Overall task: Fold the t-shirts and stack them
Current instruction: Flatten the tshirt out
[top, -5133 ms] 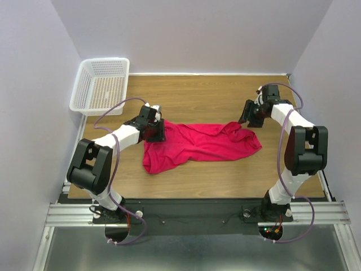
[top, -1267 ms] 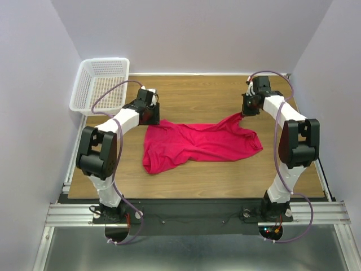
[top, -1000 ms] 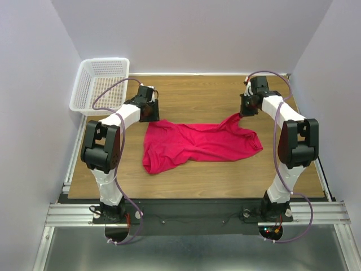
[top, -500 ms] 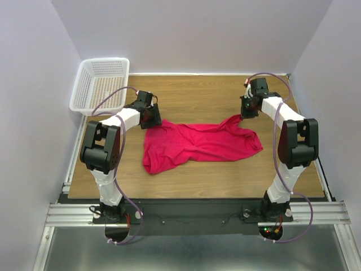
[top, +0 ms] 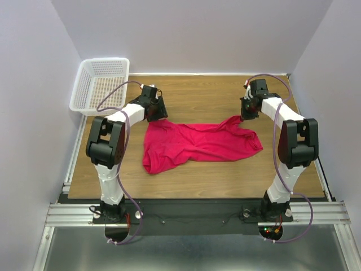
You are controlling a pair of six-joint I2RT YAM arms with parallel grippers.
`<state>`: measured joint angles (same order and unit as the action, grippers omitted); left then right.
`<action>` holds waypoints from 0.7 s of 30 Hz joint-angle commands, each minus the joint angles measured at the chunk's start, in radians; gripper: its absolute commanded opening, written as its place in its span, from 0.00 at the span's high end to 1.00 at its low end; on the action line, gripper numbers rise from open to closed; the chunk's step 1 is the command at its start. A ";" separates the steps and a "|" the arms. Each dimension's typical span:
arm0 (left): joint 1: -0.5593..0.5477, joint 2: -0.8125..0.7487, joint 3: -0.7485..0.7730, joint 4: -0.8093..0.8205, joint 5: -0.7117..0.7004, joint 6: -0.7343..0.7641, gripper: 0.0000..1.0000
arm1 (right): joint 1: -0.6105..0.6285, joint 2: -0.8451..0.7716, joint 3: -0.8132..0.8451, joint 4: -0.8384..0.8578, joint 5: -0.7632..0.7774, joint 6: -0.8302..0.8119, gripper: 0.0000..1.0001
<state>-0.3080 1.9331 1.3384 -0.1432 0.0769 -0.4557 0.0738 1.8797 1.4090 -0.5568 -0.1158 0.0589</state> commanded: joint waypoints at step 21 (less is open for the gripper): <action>-0.094 0.115 0.134 -0.058 -0.109 0.124 0.47 | 0.007 -0.045 -0.008 0.023 0.007 -0.007 0.99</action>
<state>-0.3584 2.0335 1.4147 -0.1711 0.0177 -0.3813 0.0742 1.8797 1.4090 -0.5568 -0.1123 0.0563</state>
